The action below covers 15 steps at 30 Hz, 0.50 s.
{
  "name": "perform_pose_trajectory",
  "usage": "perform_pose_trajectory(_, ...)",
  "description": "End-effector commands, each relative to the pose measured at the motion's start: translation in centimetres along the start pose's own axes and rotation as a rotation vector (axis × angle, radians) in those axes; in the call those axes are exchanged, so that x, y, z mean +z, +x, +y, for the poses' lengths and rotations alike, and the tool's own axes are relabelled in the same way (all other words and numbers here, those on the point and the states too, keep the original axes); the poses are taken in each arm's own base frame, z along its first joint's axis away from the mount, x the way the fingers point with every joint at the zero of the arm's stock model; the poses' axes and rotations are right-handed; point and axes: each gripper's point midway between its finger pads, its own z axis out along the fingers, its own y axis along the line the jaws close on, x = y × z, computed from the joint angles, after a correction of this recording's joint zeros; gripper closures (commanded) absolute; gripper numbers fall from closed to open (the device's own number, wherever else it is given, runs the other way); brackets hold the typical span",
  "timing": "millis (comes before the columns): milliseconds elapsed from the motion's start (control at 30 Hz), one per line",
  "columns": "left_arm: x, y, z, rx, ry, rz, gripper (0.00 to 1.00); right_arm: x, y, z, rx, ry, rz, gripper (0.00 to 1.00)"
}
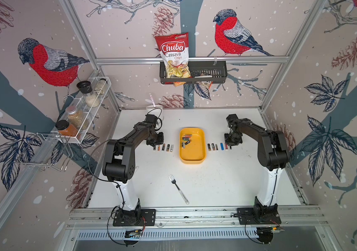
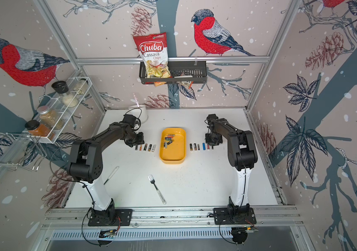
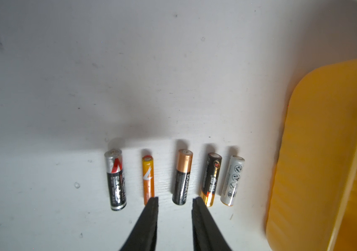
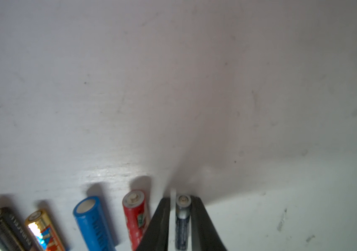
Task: Take the batteries out of the storage box
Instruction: Place the battery at the center of the board.
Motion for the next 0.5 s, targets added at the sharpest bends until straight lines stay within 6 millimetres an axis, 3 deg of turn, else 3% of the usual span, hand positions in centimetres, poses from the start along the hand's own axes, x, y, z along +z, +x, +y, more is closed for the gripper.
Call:
perform_pose_trajectory(0,-0.3,-0.1,0.0,0.014,-0.006,-0.009,0.68,-0.6,-0.4,0.0,-0.011,0.003,-0.019,0.75)
perform_pose_trajectory(467,-1.0,-0.5,-0.3,0.011,-0.003,-0.022,0.68,-1.6,-1.0,-0.3,-0.005,0.014,-0.043,0.75)
